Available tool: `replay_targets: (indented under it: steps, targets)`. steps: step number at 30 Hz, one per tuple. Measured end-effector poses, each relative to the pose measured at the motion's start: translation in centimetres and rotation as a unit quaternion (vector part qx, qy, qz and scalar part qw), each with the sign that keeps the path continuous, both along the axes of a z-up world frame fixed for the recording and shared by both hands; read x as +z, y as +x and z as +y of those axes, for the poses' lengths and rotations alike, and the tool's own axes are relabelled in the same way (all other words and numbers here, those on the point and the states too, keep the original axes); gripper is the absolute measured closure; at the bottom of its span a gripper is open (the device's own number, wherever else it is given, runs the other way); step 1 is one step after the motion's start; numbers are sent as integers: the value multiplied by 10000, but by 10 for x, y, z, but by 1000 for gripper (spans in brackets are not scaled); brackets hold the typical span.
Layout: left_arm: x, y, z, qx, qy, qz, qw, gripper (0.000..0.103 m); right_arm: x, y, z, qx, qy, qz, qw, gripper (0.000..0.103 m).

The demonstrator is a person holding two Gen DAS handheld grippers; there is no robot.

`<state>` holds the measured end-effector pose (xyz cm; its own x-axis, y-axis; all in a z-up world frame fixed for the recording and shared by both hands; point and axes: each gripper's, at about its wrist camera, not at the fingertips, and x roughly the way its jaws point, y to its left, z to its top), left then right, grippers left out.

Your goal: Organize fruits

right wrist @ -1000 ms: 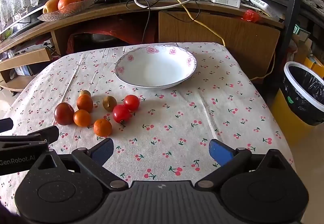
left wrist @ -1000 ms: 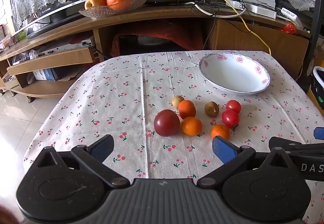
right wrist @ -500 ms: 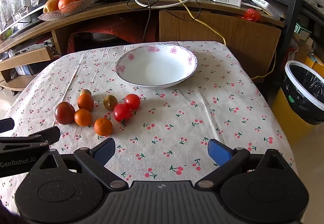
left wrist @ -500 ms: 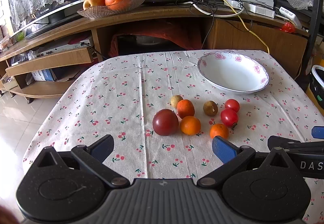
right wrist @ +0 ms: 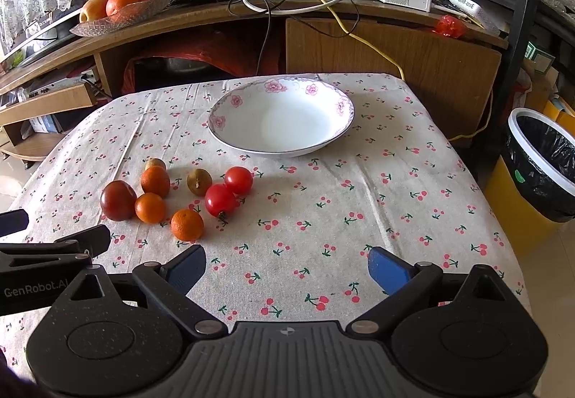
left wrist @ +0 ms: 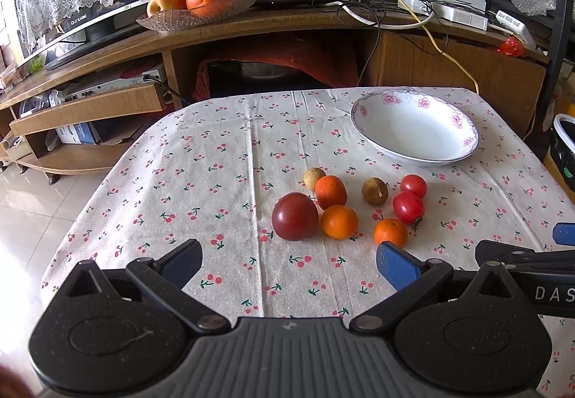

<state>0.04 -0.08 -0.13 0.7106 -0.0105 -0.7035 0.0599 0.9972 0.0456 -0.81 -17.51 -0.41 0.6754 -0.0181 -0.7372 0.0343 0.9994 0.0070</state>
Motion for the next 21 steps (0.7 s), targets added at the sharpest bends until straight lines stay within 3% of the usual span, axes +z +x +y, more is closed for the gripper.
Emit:
replay_targets:
  steps: [21]
  targets:
    - [-1, -1, 3, -31, -7, 2, 10000, 0, -4, 4, 4, 78, 52, 96, 9999, 14]
